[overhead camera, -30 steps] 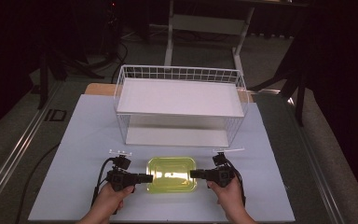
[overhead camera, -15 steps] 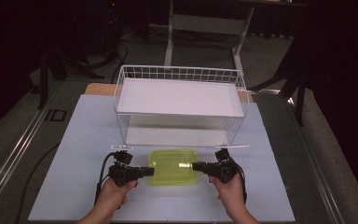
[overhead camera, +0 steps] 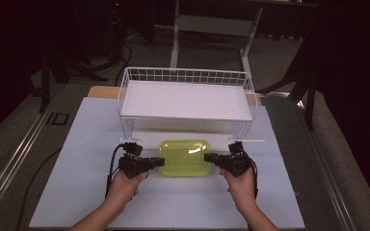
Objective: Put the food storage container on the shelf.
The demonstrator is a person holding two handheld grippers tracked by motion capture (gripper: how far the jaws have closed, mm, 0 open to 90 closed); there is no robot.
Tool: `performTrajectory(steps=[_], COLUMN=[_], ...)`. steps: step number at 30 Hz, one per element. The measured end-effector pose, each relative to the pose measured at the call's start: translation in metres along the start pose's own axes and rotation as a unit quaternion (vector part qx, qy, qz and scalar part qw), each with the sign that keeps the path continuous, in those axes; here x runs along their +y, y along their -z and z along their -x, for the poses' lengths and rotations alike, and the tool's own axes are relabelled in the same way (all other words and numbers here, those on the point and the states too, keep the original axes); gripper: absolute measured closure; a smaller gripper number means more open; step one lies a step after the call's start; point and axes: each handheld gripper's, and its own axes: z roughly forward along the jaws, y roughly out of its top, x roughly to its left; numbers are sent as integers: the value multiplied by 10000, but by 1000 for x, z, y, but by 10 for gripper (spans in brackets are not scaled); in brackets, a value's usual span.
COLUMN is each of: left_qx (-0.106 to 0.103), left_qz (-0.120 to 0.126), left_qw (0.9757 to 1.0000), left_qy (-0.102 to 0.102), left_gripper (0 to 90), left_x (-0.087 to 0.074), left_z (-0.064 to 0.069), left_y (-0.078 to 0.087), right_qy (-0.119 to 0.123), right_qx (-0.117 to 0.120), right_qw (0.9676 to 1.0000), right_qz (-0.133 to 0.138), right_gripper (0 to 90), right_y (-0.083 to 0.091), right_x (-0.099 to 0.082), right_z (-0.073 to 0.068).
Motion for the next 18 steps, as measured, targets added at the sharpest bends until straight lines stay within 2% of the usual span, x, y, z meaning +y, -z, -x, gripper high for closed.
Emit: performTrajectory(steps=[3,7,12,15,18], left_qx=[56,54,122,234,323], left_qz=[108,211,251,213,260], left_qw=[9999,9998,9996,9995,9991], left_qy=[-59,-50,2,22,-24], left_gripper=[804,805,804,803,802], left_x=[9,15,21,24,28], left_z=[-4,-11,-19,-22,-24], left_y=[-6,-14,-23,-29,-32], right_qy=[47,-55,-99,-134,-145], right_qx=[-119,-127,-185,-248,-279], right_qw=[9998,9996,9993,9990,9988], right_qz=[159,266,321,333,386], right_gripper=[800,799,799,798,798], right_y=[-2,-8,-18,-24,-28], right_x=[8,12,16,19,20], right_z=[3,12,21,25,28])
